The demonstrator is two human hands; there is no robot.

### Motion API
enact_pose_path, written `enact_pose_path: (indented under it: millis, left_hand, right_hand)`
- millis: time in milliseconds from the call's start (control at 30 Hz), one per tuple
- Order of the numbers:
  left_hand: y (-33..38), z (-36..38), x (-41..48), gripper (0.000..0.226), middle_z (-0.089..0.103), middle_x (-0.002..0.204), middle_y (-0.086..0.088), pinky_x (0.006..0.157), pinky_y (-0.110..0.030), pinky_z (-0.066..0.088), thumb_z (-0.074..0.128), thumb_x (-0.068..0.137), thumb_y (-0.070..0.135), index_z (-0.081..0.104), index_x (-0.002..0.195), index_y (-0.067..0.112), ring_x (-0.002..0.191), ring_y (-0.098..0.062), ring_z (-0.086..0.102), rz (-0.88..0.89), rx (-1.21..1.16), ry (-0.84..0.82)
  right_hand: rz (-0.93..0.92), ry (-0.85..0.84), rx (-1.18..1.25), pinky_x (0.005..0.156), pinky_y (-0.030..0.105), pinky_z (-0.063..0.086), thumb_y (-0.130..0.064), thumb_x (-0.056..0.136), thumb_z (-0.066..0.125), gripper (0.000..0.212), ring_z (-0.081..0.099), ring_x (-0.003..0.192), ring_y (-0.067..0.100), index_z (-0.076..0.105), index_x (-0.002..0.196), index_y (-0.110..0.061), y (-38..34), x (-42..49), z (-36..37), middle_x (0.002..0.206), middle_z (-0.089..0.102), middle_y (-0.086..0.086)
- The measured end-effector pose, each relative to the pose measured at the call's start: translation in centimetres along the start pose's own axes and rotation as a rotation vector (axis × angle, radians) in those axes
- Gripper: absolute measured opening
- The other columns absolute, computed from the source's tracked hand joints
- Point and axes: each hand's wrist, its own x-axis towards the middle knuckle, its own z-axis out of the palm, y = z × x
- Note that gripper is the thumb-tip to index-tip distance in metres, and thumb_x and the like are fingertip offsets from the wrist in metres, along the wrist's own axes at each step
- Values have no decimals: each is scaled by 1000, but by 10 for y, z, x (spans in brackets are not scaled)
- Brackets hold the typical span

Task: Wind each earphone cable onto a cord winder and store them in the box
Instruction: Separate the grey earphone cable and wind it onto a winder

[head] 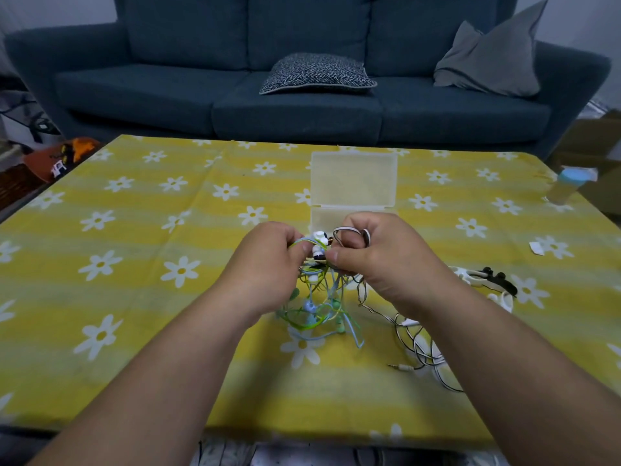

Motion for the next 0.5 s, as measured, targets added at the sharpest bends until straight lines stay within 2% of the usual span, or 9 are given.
enact_pose_path:
  millis: [33, 133, 233, 300, 400, 500]
  left_hand:
    - [-1, -1, -1, 27, 56, 68, -7, 62, -33, 38, 55, 99, 22, 66, 81, 6, 64, -23, 46, -53, -109, -28]
    - [4, -5, -4, 26, 64, 80, -9, 72, -34, 45, 54, 100, 19, 69, 87, 2, 72, -22, 55, -226, -477, -130]
    - [10, -9, -3, 26, 57, 71, -7, 62, -30, 44, 53, 91, 9, 61, 66, 12, 59, -21, 54, -371, -696, -179]
    - [12, -11, -2, 27, 51, 67, -5, 54, -25, 41, 48, 86, 12, 51, 60, 17, 51, -19, 52, -452, -784, -225]
    - [11, -10, 0, 32, 43, 63, -1, 42, -22, 40, 51, 92, 22, 44, 60, 19, 46, -19, 46, -520, -902, -240]
    - [11, -8, 0, 19, 54, 57, -2, 40, -21, 40, 63, 92, 19, 61, 74, 12, 43, -18, 51, -484, -896, -111]
  right_hand:
    - [6, 7, -2, 65, 34, 38, -4, 77, 73, 49, 44, 63, 17, 34, 54, -23, 1, 0, -2, 68, 39, 10]
    - [24, 38, -37, 66, 33, 39, 0, 80, 72, 53, 50, 64, 18, 34, 52, -23, 3, 1, -8, 68, 39, 9]
    - [26, 50, -81, 66, 34, 40, -2, 79, 73, 51, 53, 65, 19, 38, 50, -24, 5, 2, -11, 68, 42, 9]
    - [20, 53, -75, 65, 33, 40, 0, 80, 72, 50, 53, 66, 19, 34, 55, -22, 3, 2, -10, 69, 47, 12]
    - [-2, 59, -61, 63, 30, 44, 5, 81, 70, 48, 57, 66, 21, 32, 60, -16, 0, 0, -7, 73, 57, 15]
    - [26, 82, 110, 58, 28, 50, 10, 85, 65, 47, 68, 65, 20, 33, 61, -13, -2, -2, -5, 72, 62, 12]
